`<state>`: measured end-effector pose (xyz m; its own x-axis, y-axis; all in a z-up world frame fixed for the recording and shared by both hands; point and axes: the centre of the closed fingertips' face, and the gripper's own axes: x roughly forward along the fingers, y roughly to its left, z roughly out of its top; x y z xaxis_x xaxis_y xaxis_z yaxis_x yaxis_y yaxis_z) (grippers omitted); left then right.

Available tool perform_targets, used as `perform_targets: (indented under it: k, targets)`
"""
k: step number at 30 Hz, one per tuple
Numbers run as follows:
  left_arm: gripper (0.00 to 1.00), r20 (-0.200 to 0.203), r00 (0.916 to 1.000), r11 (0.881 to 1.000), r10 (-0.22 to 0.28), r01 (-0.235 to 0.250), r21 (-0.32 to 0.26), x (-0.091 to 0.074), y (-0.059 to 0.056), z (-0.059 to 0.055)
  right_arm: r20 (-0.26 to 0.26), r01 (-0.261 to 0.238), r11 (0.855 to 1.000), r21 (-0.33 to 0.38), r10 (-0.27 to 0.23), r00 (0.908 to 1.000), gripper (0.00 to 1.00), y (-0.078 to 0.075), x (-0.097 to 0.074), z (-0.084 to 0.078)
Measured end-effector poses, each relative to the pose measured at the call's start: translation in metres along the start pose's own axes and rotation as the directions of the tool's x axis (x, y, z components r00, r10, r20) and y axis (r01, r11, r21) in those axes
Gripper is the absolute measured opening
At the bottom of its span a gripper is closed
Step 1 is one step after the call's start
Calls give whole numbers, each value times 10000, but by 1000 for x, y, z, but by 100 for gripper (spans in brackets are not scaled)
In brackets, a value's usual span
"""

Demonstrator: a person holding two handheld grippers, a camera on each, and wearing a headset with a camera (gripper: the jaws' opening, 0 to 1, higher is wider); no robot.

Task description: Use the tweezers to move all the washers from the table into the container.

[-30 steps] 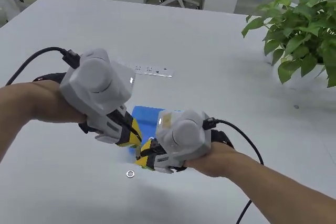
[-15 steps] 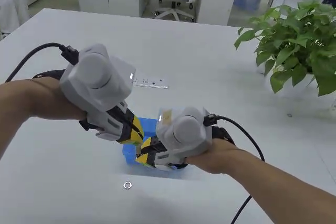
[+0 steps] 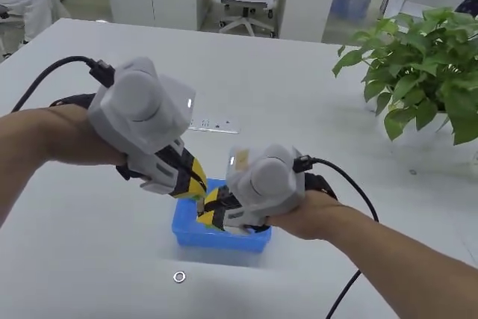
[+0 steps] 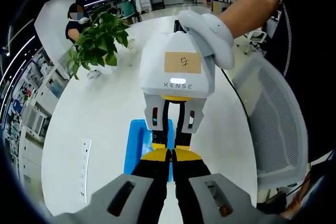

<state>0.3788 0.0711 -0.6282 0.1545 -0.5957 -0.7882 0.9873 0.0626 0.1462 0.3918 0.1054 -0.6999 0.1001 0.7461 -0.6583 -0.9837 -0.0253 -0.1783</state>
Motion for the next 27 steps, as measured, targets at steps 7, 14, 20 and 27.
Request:
perform_targets:
  k: [7,14,20,27]
  targets:
    - [5,-41,10000,10000,-3,3,29,4,13,-5,42,24,10000,41,-25,10000,10,-13,6,-3]
    - [5,-72,10000,10000,-45,45,-10,12,24,-13,27,-29,9999,103,29,10000,10,-22,15,-11]
    - [5,-125,9998,9999,-130,129,-64,21,32,-20,19,-121,9997,207,121,9999,10,-29,23,-19]
    - [5,-133,9996,9996,-230,227,-174,31,41,-29,28,-228,9990,377,228,9997,10,-36,33,-28]
